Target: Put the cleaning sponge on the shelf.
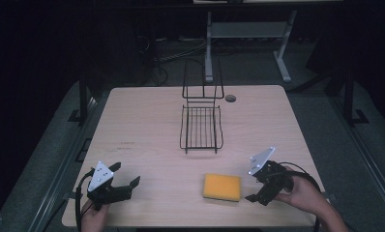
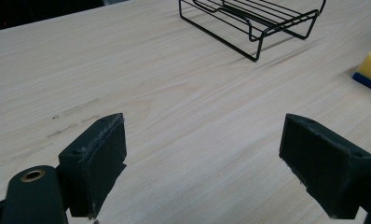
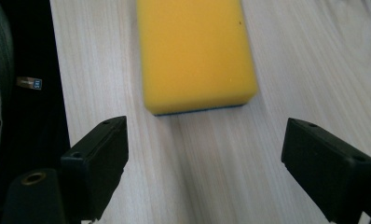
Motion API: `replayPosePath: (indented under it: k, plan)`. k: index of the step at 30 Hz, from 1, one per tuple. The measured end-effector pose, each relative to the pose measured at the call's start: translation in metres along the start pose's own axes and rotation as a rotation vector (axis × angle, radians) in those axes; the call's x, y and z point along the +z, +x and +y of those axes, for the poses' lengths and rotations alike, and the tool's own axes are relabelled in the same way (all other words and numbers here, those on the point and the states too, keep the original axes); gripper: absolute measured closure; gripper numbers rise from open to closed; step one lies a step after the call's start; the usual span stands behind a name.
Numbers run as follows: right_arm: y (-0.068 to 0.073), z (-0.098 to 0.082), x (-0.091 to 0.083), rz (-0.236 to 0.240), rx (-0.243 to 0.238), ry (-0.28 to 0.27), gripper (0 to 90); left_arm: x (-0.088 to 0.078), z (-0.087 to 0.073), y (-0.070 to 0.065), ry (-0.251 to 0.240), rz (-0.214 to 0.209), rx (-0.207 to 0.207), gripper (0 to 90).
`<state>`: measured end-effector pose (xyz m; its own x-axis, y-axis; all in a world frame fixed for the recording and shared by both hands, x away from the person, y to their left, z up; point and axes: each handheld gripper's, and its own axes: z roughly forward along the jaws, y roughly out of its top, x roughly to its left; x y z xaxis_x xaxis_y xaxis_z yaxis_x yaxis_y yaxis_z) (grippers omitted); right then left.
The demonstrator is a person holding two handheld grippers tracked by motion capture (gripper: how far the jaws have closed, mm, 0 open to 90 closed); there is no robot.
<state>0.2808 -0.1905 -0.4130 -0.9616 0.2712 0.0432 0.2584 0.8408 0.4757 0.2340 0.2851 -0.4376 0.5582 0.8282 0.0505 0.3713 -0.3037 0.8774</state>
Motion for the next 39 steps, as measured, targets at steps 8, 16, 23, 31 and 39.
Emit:
replayPosePath:
  k: [8, 16, 23, 31, 39]
  plan:
    - [-0.001, 0.013, 0.006, 0.019, -0.019, 0.001, 14.4, 0.0, 0.0, 0.0, 0.002, -0.002, 0.001, 14.1]
    - [-0.002, 0.021, 0.012, 0.033, -0.031, 0.013, 14.3, 0.0, 0.0, 0.0, 0.0, 0.0, -0.003, 14.1]
    - [-0.002, 0.032, 0.018, 0.045, -0.046, 0.019, 14.3, 0.0, 0.0, 0.001, 0.0, 0.001, -0.003, 14.1]
    - [-0.004, 0.04, 0.025, 0.051, -0.056, 0.024, 14.3, -0.001, 0.0, 0.001, -0.001, -0.001, -0.003, 14.1]
    - [-0.004, 0.046, 0.031, 0.065, -0.066, 0.023, 14.3, -0.002, 0.0, 0.001, -0.002, 0.001, -0.001, 14.1]
